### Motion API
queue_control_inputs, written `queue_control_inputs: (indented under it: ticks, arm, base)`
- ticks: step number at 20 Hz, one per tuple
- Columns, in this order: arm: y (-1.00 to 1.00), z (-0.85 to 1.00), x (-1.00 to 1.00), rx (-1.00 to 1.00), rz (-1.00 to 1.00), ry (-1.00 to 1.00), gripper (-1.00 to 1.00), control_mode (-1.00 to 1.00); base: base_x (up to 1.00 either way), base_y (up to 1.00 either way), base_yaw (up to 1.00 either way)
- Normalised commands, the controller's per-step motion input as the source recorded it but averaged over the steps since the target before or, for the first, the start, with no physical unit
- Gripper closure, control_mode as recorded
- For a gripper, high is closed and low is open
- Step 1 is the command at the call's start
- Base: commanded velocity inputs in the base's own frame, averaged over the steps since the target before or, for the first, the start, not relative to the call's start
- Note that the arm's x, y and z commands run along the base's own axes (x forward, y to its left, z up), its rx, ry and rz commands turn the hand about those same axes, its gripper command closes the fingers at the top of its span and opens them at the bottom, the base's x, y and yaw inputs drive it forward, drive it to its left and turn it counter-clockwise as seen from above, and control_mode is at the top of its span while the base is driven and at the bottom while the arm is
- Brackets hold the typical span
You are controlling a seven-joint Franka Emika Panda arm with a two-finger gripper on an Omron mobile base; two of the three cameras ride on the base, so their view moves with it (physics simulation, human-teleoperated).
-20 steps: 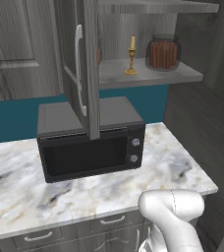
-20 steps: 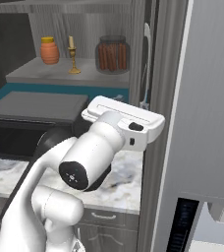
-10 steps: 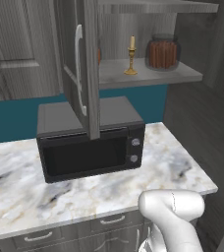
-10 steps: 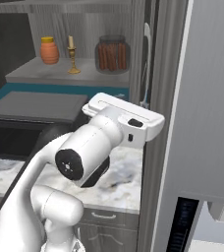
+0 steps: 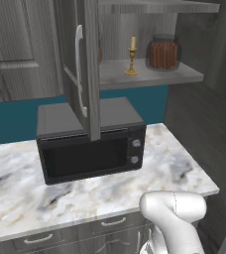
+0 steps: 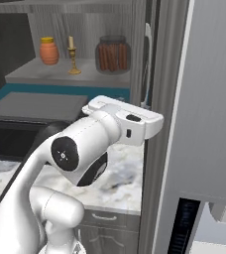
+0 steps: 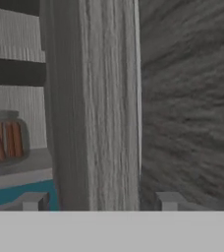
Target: Pick the jar and candle from the dining table and place them in the open cabinet. Close the cabinet after placing the objects.
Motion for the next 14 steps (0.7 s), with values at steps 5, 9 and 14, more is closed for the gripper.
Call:
queue_control_inputs:
  ticks: [5,9,14]
  arm:
    - [0.66,-0.57,1.0,0.0,-0.03,0.09,-1.0,-1.0]
    - [0.95,-0.67,1.0,0.0,-0.07,0.08,-1.0,-1.0]
    - [0.46,-0.4,1.0,0.0,-0.01,0.05,-1.0,-1.0]
  base:
    - [0.0,0.0,0.0]
    - [0.0,0.0,0.0]
    - [0.0,0.0,0.0]
